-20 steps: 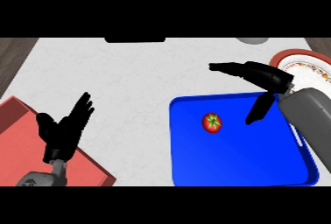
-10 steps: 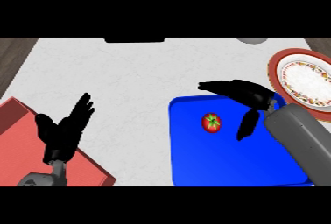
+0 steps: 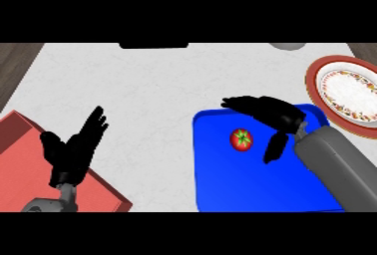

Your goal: Pick the tomato from the tray and place it in the plate

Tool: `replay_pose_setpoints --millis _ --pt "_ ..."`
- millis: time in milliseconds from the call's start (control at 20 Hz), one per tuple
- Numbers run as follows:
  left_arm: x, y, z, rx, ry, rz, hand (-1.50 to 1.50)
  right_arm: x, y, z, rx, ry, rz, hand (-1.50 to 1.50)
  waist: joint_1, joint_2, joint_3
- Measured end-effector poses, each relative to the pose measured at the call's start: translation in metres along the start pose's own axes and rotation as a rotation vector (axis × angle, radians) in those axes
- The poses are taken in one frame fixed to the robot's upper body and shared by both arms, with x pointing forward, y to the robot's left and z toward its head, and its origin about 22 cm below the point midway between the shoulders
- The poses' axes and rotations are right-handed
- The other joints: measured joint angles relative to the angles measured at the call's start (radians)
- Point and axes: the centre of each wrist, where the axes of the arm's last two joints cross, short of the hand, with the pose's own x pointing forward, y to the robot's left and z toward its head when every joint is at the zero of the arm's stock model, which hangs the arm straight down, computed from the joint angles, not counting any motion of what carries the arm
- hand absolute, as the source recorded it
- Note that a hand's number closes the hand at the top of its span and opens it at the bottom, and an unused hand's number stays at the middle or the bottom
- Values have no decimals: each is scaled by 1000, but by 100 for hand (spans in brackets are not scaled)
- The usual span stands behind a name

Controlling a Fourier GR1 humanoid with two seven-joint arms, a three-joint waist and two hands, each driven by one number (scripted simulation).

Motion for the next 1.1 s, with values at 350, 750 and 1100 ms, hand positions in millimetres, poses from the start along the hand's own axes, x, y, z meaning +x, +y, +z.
replay_pose_setpoints --millis 350,750,1100 --pt "1 -4 -3 -1 -2 -6 0 -1 12 -5 1 42 37 -150 4 2 1" --pt "0 -3 0 -19 -8 3 0 0 33 -17 64 55 76 150 8 2 1" --pt "3 -3 2 -18 5 2 0 -3 42 -23 69 4 173 150 10 3 -3"
